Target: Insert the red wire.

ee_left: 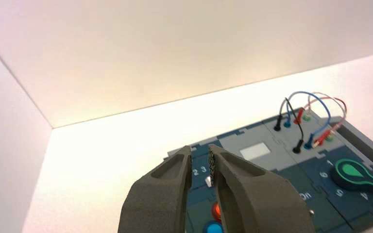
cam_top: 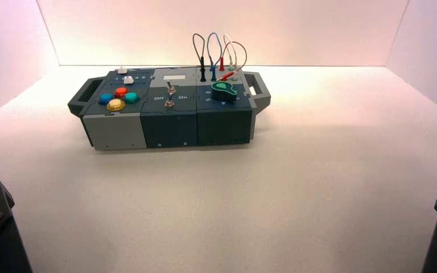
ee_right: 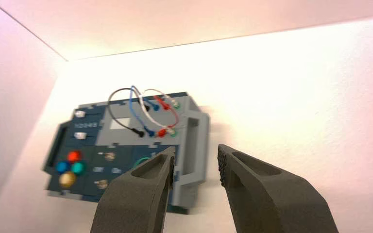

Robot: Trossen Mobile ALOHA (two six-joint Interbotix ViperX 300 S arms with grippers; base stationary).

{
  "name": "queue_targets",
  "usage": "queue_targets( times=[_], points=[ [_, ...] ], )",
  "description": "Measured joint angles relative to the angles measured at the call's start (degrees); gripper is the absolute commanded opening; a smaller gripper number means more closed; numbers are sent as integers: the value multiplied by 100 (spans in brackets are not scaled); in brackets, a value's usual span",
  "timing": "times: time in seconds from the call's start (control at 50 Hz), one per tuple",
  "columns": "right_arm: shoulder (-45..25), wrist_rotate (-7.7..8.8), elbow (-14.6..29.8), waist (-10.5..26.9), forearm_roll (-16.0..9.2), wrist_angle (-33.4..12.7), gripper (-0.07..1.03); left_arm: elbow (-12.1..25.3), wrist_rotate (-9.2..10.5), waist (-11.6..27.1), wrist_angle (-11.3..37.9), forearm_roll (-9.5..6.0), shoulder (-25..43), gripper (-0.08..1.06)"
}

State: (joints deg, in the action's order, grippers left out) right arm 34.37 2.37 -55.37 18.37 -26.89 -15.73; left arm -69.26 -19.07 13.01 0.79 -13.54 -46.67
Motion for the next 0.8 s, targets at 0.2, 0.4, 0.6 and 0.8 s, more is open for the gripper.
queue_targets(
  times=[0.2, 0.4, 0.6, 0.8],
  points=[
    [-62, 105, 70, 18, -299, -360, 49, 202, 26, 237, 598, -26, 211, 22],
    [-387, 563, 519, 79, -290, -1046, 53, 457, 70, 483, 1151, -62, 492, 22],
    [-694, 800, 791, 457, 44, -1090, 53, 554, 97, 633, 1362, -79, 536, 22],
    [-993, 914, 1037, 905, 817, -1090, 53, 659, 97, 642, 1819, -88, 677, 22]
  ],
)
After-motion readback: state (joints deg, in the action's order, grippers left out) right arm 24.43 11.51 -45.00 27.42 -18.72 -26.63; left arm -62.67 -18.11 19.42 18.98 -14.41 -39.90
